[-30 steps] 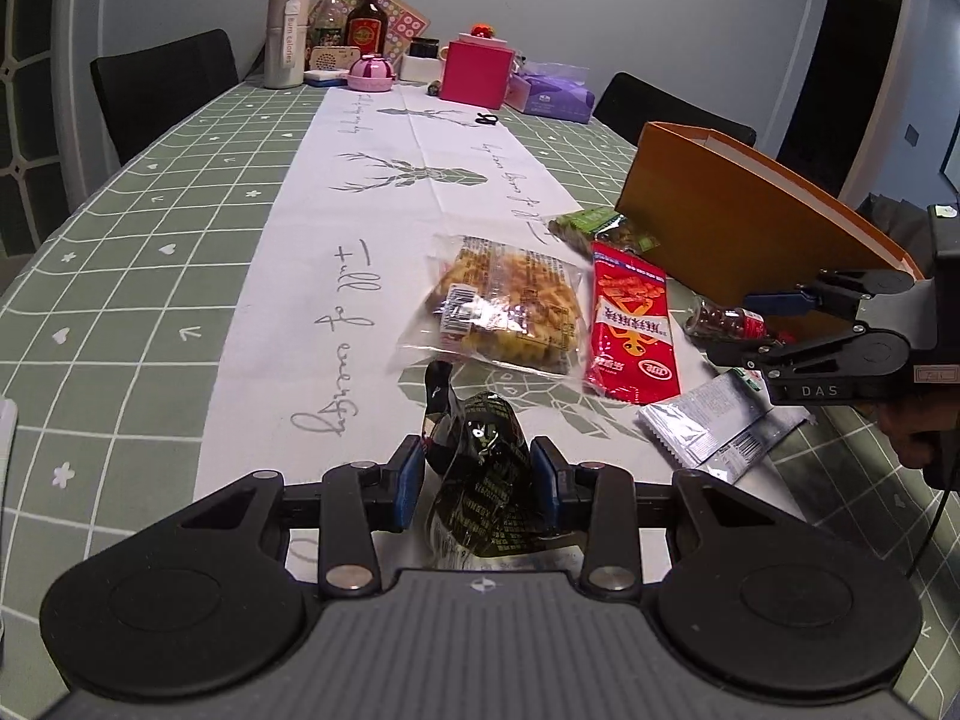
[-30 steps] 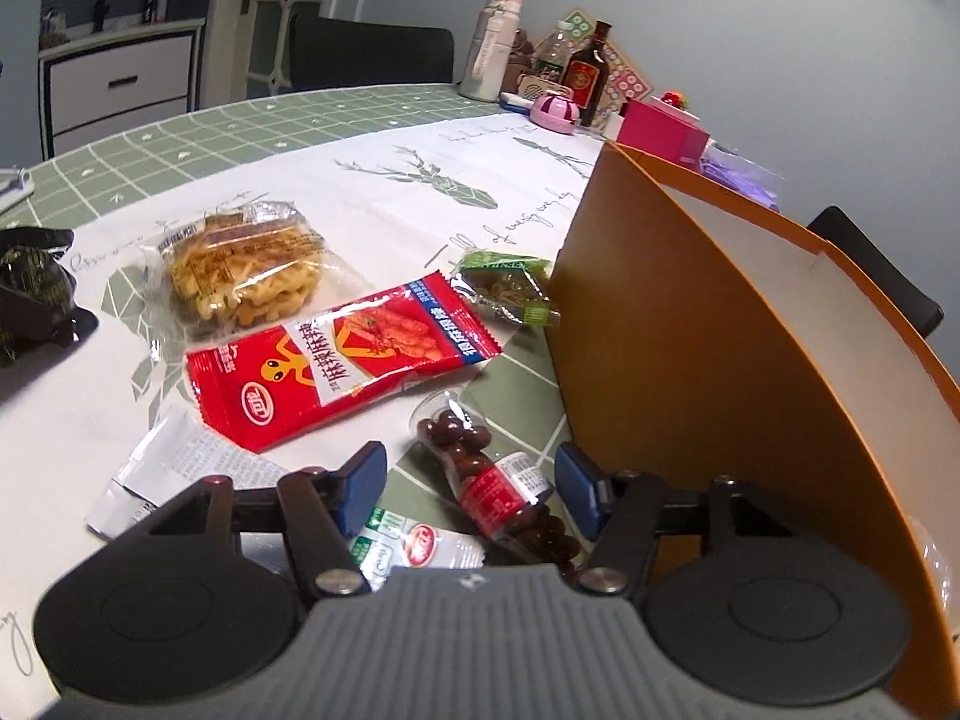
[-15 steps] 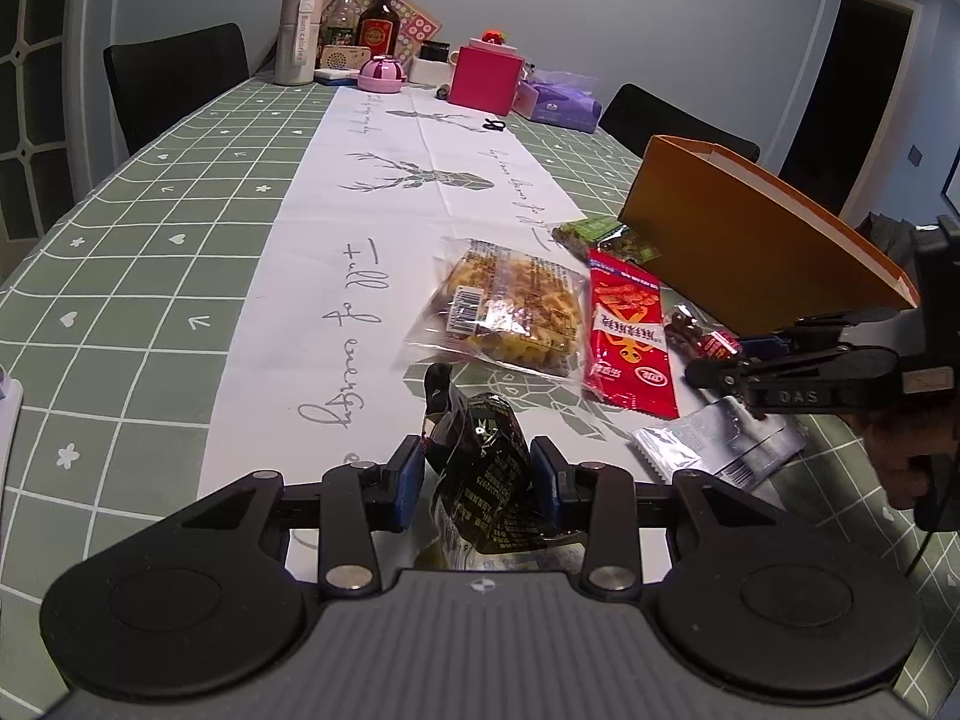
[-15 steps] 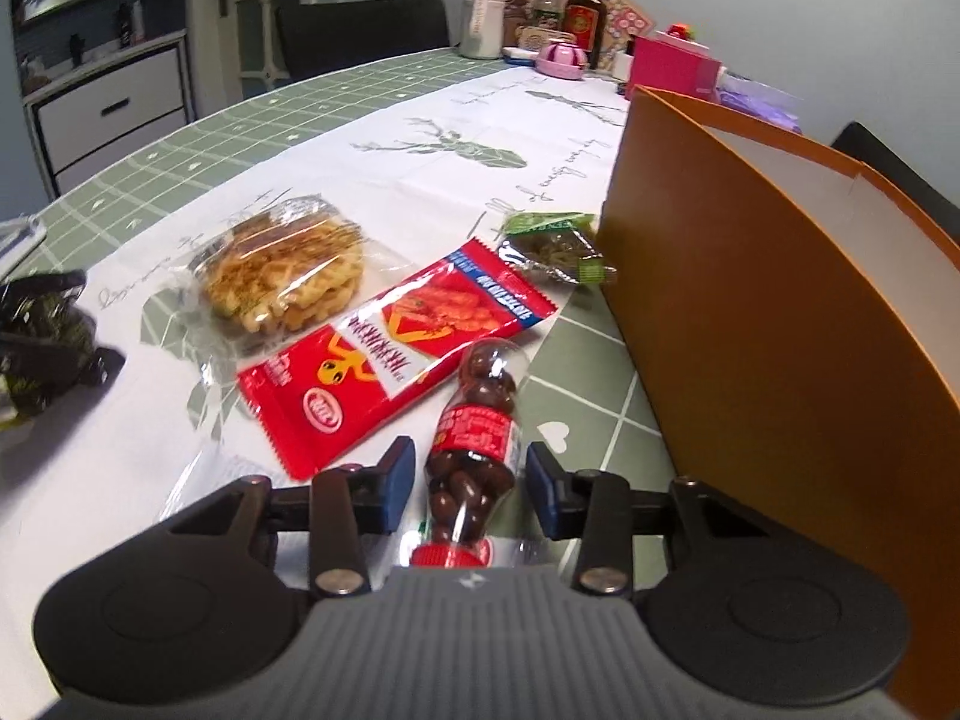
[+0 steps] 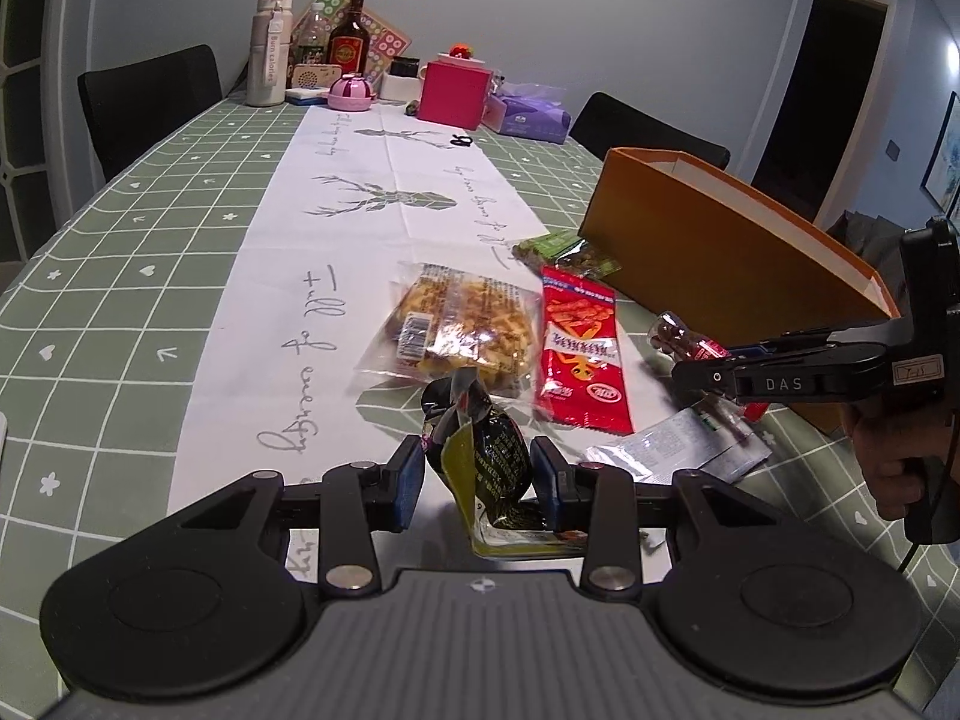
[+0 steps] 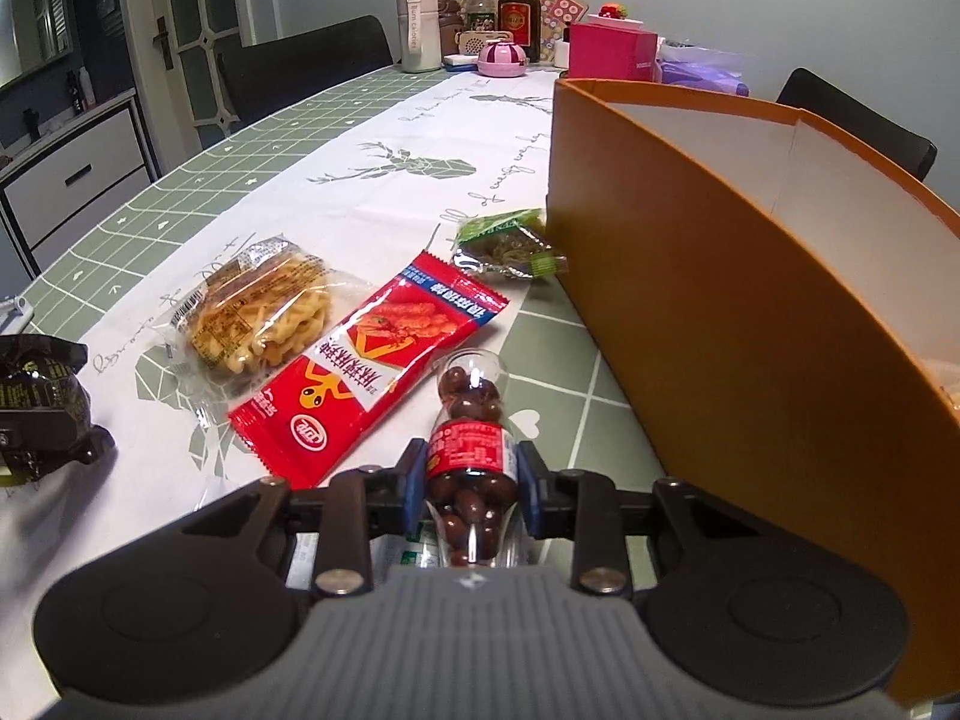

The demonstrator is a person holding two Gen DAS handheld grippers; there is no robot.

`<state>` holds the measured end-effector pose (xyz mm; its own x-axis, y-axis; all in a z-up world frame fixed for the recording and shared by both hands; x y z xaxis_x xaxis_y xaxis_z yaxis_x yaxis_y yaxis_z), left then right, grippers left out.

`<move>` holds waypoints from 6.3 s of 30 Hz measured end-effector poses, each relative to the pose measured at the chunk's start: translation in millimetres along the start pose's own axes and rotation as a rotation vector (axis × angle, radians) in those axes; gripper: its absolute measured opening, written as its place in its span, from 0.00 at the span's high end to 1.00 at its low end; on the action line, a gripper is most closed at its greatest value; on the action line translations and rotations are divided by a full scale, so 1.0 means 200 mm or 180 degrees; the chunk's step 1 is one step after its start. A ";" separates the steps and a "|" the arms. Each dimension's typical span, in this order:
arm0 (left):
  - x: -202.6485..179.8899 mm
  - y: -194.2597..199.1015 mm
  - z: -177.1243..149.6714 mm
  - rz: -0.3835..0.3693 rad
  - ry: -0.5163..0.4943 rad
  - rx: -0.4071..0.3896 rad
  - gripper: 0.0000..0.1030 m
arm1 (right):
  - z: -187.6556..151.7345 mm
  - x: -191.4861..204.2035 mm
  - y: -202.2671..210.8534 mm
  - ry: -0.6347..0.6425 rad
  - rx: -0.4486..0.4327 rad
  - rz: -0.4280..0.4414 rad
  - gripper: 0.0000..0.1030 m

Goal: Organize snacks
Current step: 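Carry the black bag and cola-bottle candy up over the orange box, then open both tools to drop the bag and candy into the box, then move both open tools back toward the remaining snacks on the table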

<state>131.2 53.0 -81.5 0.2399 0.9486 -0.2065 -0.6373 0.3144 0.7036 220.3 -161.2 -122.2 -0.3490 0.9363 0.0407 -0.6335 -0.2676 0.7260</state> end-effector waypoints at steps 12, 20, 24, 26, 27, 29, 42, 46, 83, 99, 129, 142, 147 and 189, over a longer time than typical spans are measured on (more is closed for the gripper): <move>-0.17 -0.01 0.12 -0.0025 -0.0242 -0.0040 0.58 | 0.04 -0.02 0.21 0.0009 -0.0224 0.0132 0.71; -0.39 -0.06 0.27 -0.0138 -0.0508 -0.0112 0.58 | 0.09 -0.13 0.40 -0.0045 -0.0428 0.0126 0.71; -0.51 -0.09 0.36 -0.0210 -0.0640 -0.0149 0.58 | 0.12 -0.22 0.50 -0.0098 -0.0516 0.0090 0.71; -0.57 -0.10 0.41 -0.0236 -0.0732 -0.0179 0.58 | 0.12 -0.26 0.54 -0.0118 -0.0556 0.0057 0.71; -0.61 -0.11 0.43 -0.0249 -0.0781 -0.0194 0.58 | 0.13 -0.29 0.56 -0.0128 -0.0571 0.0038 0.71; -0.67 -0.13 0.47 -0.0290 -0.0869 -0.0222 0.58 | 0.13 -0.34 0.60 -0.0160 -0.0593 -0.0012 0.71; -0.99 -0.29 0.71 -0.0406 -0.1435 -0.0143 0.58 | 0.14 -0.62 0.70 -0.0585 -0.0622 -0.0128 0.72; -1.08 -0.35 0.78 -0.0380 -0.1648 -0.0092 0.58 | 0.16 -0.71 0.69 -0.0751 -0.0572 -0.0139 0.72; -1.09 -1.14 0.80 -0.0061 -0.1912 0.1297 0.58 | 0.34 -1.10 -0.08 -0.2334 0.0580 0.0029 0.72; -1.09 -1.06 0.83 -0.0033 -0.1862 0.1185 0.38 | 0.34 -1.07 -0.05 -0.2339 0.0683 -0.0154 0.67; -0.88 -0.57 0.93 -0.0029 -0.1526 0.0642 0.38 | 0.35 -0.82 0.35 -0.1902 0.0304 -0.0343 0.64; -0.56 -0.27 0.92 0.0056 -0.1156 0.0245 0.32 | 0.39 -0.49 0.43 -0.1190 0.0126 -0.0412 0.59; -0.36 -0.20 0.85 0.0097 -0.0924 0.0182 0.32 | 0.38 -0.35 0.39 -0.1017 0.0068 -0.0316 0.59; 0.05 -0.46 0.35 0.0239 -0.0389 0.0362 0.13 | 0.00 0.10 0.05 -0.0584 -0.0059 -0.0100 0.40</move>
<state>243.3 31.3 -100.8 0.2863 0.9555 -0.0712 -0.5716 0.2300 0.7876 207.3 -144.6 -114.8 -0.1980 0.9696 0.1439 -0.6553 -0.2401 0.7162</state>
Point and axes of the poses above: each gripper's, at about its wrist camera, not at the fingertips, and y roughly against the way its jaws point, x to its left, z to its top, the point moved 7 cm from there along -y, roughly the way its jaws point, and after that the axes turned 6 degrees about x, right-handed, at the moved point
